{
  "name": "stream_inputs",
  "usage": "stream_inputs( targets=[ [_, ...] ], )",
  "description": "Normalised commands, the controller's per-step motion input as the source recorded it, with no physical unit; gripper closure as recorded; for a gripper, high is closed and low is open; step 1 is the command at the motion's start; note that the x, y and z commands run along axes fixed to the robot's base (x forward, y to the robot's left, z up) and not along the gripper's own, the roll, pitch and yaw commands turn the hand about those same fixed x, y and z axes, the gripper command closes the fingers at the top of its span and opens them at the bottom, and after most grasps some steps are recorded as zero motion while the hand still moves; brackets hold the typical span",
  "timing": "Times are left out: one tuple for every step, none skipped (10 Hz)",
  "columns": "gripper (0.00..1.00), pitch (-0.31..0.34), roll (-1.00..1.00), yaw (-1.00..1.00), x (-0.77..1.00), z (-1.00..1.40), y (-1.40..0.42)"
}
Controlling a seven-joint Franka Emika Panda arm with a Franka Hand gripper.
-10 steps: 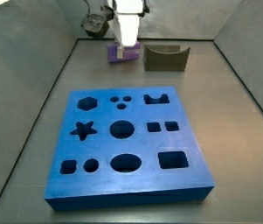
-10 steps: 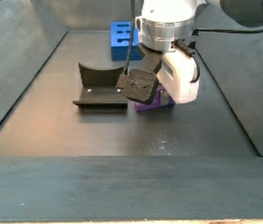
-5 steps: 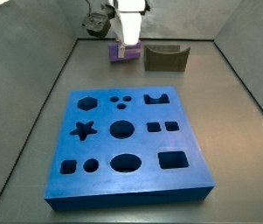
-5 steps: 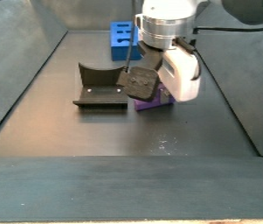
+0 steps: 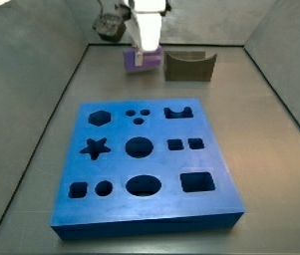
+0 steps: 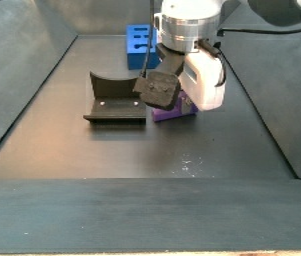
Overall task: Pick up the double-square object. Move up. Place the double-square object on the fixture. Regrasp the double-square object. Move to above the board. Insert the double-square object.
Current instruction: Move up, then place the double-square object on the fixture.
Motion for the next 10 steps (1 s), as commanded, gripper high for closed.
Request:
stream_inputs(
  targets=[
    [1.0, 0.026, 0.0, 0.03, -0.02, 0.77, 0.05],
    [1.0, 0.039, -0.01, 0.03, -0.02, 0.6, 0.03],
    [1.0, 0.04, -0.01, 0.02, -0.02, 0.45, 0.02],
    [1.0, 0.037, -0.01, 0.02, -0.02, 0.3, 0.01],
    [1.0, 0.0, 0.0, 0.0, 0.0, 1.0, 0.0],
    [1.0, 0.001, 0.0, 0.0, 0.0, 1.0, 0.0],
    [1.0, 0.016, -0.01, 0.0, -0.01, 1.0, 0.0],
    [1.0, 0.017, -0.01, 0.0, -0.01, 1.0, -0.01],
    [1.0, 0.026, -0.01, 0.0, -0.02, 1.0, -0.01],
    [1.0, 0.029, -0.01, 0.0, -0.02, 1.0, -0.01]
  ],
)
